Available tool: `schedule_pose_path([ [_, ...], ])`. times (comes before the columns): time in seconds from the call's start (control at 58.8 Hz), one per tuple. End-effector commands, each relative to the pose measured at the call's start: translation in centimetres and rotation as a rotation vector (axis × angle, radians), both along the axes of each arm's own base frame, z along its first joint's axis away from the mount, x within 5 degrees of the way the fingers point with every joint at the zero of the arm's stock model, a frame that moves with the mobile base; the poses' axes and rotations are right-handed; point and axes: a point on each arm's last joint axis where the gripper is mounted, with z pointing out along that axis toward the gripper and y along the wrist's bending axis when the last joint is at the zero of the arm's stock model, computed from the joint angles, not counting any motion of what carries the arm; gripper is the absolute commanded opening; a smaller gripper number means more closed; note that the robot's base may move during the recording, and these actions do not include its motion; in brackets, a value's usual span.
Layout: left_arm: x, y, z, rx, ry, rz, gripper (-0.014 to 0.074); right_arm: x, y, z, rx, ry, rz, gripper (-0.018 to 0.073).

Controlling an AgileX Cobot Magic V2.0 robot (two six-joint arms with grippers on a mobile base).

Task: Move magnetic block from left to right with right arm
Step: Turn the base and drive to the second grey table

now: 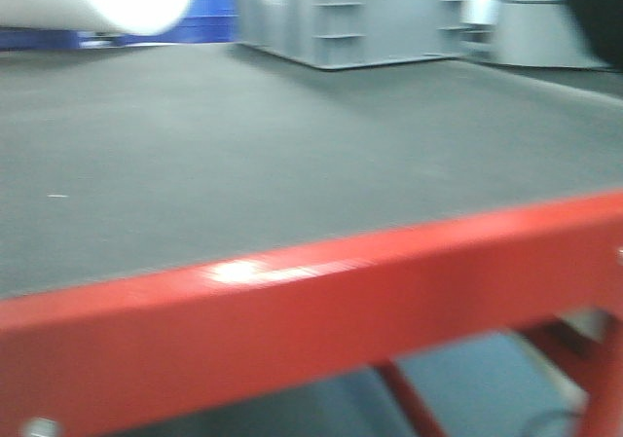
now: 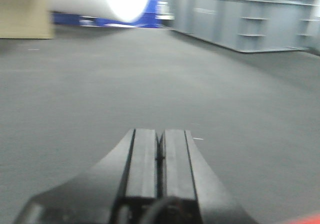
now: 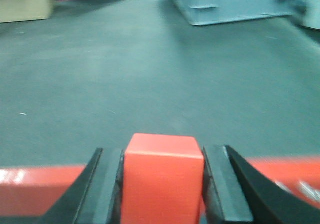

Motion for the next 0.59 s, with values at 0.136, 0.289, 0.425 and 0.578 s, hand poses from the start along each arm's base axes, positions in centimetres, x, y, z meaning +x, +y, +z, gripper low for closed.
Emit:
schedule_pose_path([
  [0.136,-0.12,0.01,0.55,-0.009,-0.090,0.000,-0.0116,0.01,0.05,1.67,0.018,-0.108,0.007,0.0172],
  [0.289,-0.12,0.01,0.55,-0.009,-0.090,0.000,-0.0116,0.01,0.05,1.67,0.018,-0.108,0.007,0.0172],
  [0.425,-0.12,0.01,0.55,-0.009,-0.090,0.000,-0.0116,0.01,0.05,1.67,0.018,-0.108,0.007,0.0172],
  [0.578,-0.12,0.03,0.55,-0.009,-0.090,0.003,-0.0116,0.01,0.05,1.67,0.018,-0.108,0.007,0.0172],
])
